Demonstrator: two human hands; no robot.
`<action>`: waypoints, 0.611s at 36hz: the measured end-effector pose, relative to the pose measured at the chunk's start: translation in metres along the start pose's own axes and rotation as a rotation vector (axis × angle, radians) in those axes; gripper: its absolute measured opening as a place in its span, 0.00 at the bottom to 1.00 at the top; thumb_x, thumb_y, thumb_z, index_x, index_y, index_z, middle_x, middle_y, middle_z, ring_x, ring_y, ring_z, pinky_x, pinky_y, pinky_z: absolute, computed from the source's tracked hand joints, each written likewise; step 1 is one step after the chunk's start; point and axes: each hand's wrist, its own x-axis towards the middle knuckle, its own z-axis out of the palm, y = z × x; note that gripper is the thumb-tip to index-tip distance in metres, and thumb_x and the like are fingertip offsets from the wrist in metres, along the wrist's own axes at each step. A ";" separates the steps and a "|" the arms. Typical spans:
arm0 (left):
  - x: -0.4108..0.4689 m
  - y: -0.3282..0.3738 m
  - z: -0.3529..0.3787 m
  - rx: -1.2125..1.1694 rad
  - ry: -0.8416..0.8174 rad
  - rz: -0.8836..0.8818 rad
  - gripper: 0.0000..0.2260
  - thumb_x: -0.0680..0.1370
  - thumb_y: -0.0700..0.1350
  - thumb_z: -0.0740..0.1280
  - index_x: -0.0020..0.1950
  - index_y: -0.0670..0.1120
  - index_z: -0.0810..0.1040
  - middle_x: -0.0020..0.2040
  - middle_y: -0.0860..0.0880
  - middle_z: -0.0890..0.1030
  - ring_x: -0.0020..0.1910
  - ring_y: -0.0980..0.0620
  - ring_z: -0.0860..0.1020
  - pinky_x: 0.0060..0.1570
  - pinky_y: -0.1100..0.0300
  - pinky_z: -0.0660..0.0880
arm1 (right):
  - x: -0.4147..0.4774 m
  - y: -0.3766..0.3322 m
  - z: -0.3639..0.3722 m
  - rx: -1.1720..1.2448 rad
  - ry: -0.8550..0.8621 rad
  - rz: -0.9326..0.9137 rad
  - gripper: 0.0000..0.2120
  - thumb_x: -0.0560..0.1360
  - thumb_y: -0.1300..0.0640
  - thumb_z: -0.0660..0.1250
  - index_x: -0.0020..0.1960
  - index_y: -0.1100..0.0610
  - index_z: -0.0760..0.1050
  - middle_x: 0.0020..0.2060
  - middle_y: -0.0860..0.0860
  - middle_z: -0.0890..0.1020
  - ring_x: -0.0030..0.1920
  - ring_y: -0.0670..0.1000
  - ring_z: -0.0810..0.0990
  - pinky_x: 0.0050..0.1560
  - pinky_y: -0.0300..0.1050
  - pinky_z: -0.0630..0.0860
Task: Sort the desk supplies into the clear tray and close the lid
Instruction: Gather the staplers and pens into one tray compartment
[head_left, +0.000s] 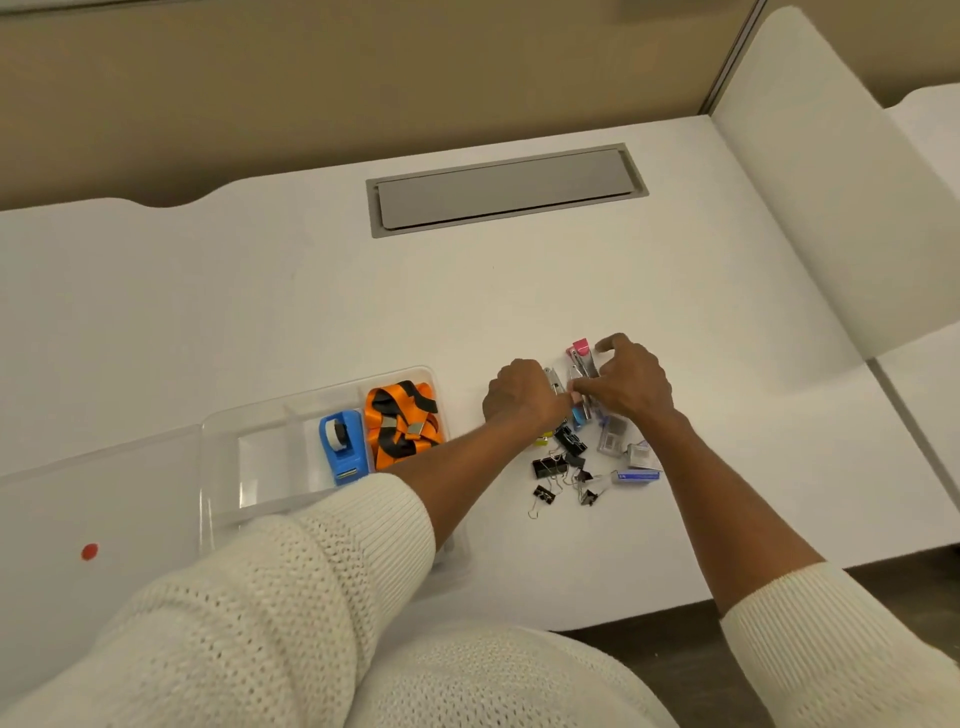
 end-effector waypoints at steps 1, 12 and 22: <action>0.000 0.002 0.000 -0.002 0.005 -0.012 0.28 0.68 0.68 0.76 0.45 0.46 0.74 0.47 0.47 0.80 0.50 0.42 0.82 0.37 0.55 0.73 | 0.002 -0.001 -0.001 -0.003 0.001 -0.003 0.35 0.65 0.45 0.81 0.68 0.51 0.74 0.56 0.52 0.84 0.50 0.53 0.79 0.49 0.49 0.74; 0.011 0.011 0.009 -0.029 0.033 -0.070 0.23 0.69 0.56 0.76 0.55 0.42 0.79 0.51 0.45 0.81 0.51 0.43 0.83 0.40 0.55 0.78 | 0.006 -0.009 0.008 -0.197 0.041 -0.033 0.32 0.68 0.45 0.78 0.66 0.56 0.71 0.59 0.59 0.78 0.57 0.63 0.81 0.48 0.51 0.72; 0.015 0.012 0.008 0.070 0.091 0.015 0.17 0.68 0.48 0.79 0.51 0.43 0.79 0.49 0.46 0.79 0.51 0.45 0.81 0.39 0.57 0.75 | 0.010 -0.019 0.005 -0.077 0.084 0.066 0.23 0.62 0.48 0.80 0.48 0.55 0.72 0.38 0.51 0.77 0.36 0.54 0.76 0.36 0.43 0.67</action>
